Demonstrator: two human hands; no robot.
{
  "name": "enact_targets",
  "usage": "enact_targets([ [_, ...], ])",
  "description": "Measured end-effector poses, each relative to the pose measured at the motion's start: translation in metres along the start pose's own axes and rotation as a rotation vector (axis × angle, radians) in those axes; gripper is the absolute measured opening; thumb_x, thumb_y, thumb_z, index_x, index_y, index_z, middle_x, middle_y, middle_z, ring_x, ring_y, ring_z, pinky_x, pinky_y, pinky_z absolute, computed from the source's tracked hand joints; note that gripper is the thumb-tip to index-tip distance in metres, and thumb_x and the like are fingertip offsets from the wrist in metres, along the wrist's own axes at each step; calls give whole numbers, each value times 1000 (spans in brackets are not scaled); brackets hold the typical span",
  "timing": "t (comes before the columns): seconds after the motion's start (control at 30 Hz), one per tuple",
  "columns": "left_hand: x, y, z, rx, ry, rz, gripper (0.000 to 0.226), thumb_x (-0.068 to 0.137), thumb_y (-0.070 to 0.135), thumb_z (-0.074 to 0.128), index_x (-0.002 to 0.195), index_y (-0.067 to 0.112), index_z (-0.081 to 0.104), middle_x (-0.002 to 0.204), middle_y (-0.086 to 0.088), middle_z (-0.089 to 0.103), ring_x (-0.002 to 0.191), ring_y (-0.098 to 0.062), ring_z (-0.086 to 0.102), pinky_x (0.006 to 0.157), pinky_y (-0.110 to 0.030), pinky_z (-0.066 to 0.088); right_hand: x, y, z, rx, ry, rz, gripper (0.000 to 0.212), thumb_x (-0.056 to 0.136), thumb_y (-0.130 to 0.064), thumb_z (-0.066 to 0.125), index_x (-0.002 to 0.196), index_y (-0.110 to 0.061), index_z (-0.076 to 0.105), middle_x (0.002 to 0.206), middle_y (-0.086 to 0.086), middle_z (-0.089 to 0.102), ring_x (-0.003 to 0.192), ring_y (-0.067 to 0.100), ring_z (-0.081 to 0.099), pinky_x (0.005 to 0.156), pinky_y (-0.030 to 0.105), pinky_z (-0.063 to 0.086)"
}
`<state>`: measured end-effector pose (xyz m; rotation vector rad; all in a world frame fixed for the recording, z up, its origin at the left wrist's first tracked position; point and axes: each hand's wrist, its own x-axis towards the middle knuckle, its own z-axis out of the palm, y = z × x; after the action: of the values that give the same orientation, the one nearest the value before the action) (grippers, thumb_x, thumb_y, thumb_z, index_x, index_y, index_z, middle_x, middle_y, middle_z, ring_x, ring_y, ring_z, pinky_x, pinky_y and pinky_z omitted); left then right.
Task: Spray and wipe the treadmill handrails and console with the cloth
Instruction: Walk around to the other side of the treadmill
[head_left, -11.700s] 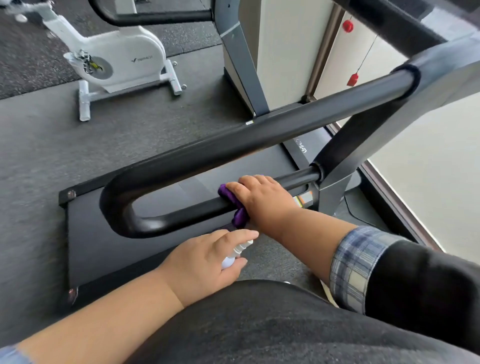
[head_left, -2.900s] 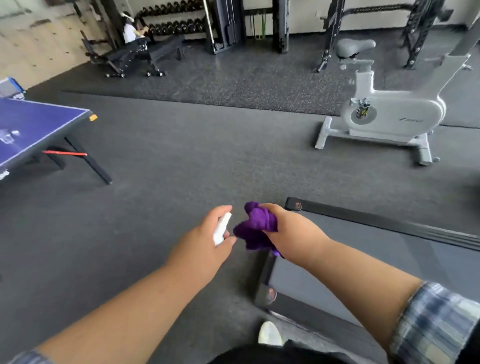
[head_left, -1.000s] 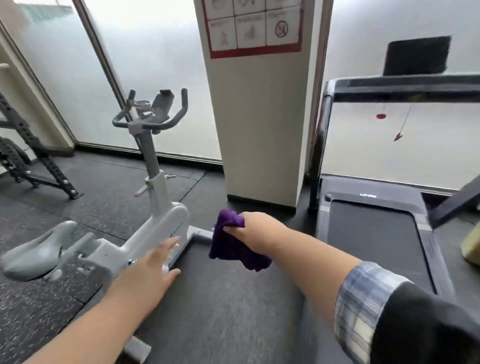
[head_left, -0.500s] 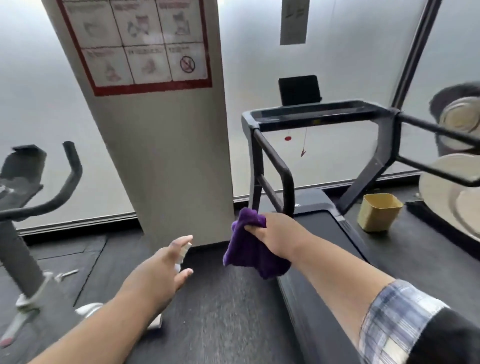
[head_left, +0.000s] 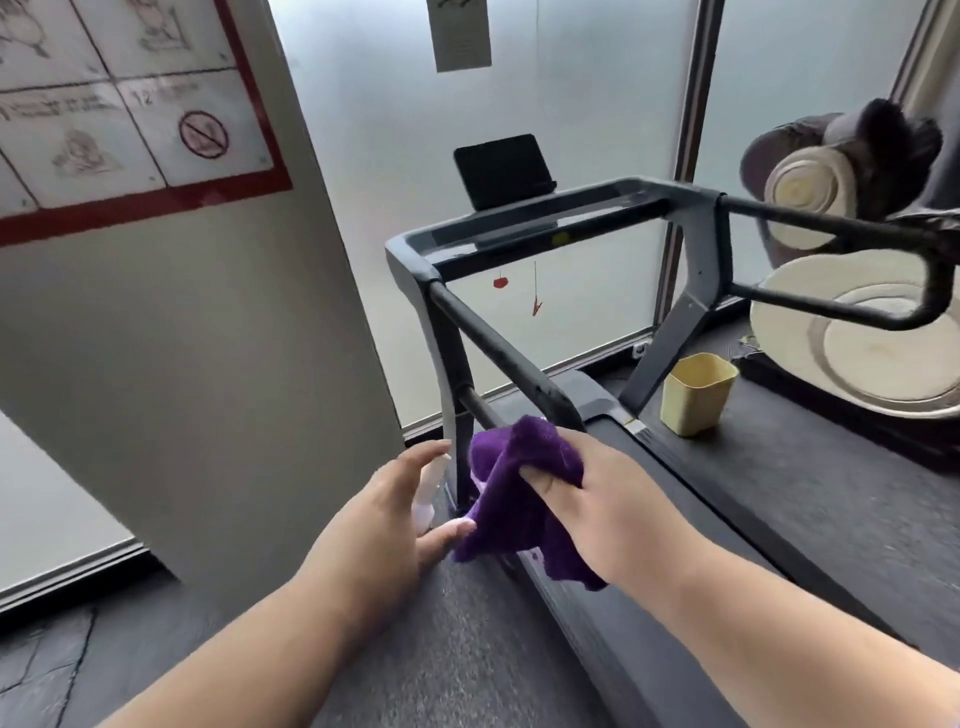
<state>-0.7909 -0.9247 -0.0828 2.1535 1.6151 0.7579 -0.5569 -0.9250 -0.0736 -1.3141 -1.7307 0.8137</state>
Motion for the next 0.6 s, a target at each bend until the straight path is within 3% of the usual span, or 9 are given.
enact_targets([
  [0.1, 40, -1, 2, -136, -25, 72, 73, 71, 56, 81, 122, 73, 33, 120, 33, 60, 106, 9, 58, 86, -10, 42, 32, 0, 10, 121, 43, 15, 15, 90, -53, 52, 101, -56, 62, 94, -26, 70, 87, -3, 66, 72, 20, 51],
  [0.2, 72, -1, 4, -214, -49, 134, 70, 66, 59, 75, 121, 73, 34, 119, 44, 53, 108, 18, 53, 83, 2, 35, 58, -3, 17, 217, 113, 19, 17, 91, -49, 52, 100, -59, 62, 95, -27, 70, 90, -4, 66, 70, 11, 46],
  [0.3, 100, -6, 7, -247, -87, 207, 63, 68, 58, 63, 120, 75, 32, 114, 39, 58, 103, 14, 58, 81, -1, 38, 73, -6, 24, 308, 212, 12, 19, 93, -43, 54, 102, -54, 65, 98, -22, 72, 93, -2, 66, 76, 12, 45],
  [0.43, 134, -12, 9, -296, -175, 344, 61, 74, 50, 60, 122, 73, 31, 103, 25, 66, 91, 1, 65, 78, -20, 51, 81, -4, 36, 302, 458, 35, 28, 88, -65, 55, 110, -50, 64, 101, -16, 72, 96, 4, 68, 81, 29, 52],
  [0.5, 148, -13, 9, -385, -223, 439, 61, 78, 40, 63, 124, 67, 34, 104, 23, 66, 82, -4, 69, 73, -19, 53, 82, -3, 45, 237, 662, 18, 37, 84, -72, 55, 116, -56, 59, 110, -23, 70, 102, -1, 66, 86, 22, 52],
  [0.6, 171, -10, 10, -471, -357, 545, 60, 80, 36, 66, 126, 62, 37, 98, 16, 67, 76, -8, 70, 70, -21, 55, 82, 1, 57, 156, 954, -5, 56, 86, -75, 53, 138, -56, 43, 136, -30, 54, 126, -7, 51, 102, 12, 38],
])
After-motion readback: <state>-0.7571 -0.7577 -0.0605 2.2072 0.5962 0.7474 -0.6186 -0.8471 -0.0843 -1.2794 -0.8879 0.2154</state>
